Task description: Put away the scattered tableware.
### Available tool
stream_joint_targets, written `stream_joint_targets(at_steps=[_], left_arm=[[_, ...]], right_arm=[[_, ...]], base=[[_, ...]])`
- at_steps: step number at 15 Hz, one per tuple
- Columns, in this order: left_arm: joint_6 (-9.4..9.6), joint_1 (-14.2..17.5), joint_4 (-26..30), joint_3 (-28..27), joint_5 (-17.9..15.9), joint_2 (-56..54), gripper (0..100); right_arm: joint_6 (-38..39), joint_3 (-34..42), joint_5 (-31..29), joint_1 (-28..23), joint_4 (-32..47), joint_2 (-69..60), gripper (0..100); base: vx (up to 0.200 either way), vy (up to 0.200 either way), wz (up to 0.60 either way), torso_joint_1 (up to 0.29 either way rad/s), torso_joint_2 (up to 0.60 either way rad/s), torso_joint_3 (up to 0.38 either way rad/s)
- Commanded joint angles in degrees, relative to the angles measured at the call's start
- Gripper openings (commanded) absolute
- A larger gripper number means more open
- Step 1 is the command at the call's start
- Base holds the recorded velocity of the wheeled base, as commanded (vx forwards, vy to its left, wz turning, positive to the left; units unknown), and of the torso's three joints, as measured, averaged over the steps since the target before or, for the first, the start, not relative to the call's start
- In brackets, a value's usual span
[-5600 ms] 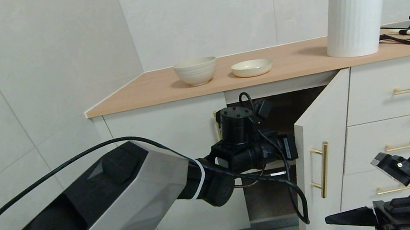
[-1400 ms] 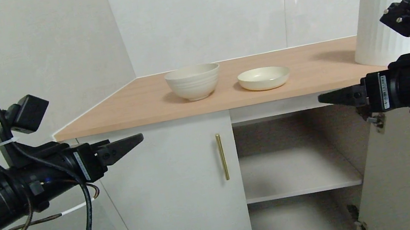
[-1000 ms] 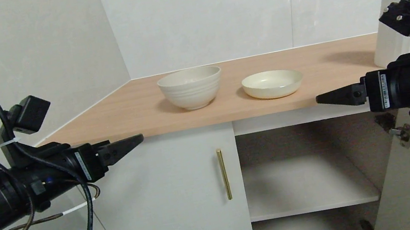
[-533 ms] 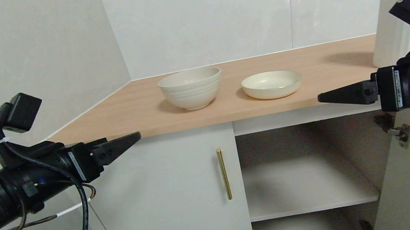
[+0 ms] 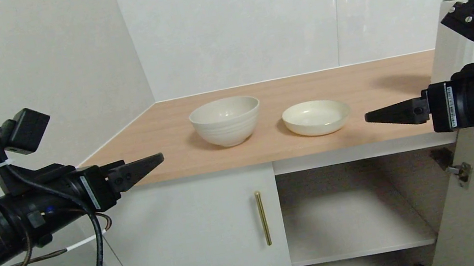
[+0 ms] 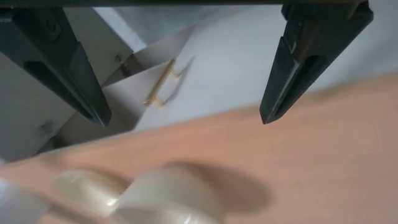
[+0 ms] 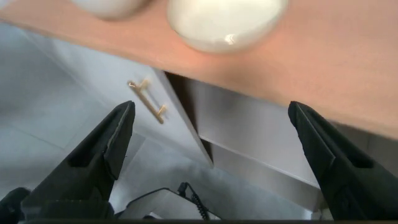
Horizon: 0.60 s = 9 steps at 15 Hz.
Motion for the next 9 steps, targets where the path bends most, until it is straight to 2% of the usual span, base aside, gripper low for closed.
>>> stream_joint_targets(at_steps=[1,9], left_arm=[[-0.01,0.0,0.0,-0.1,0.0,1.2,100],[-0.27,-0.9,0.0,-1.3,-0.6,6.7,100]], right_arm=[[0.0,0.0,0.0,0.0,0.0,0.6,100],[-0.1,-0.1,0.0,-0.1,-0.8,2.8,100]], base=[[0.0,0.0,0.0,0.154,-0.51,-0.286],[0.0,0.0,0.0,0.184,-0.48,-0.286]])
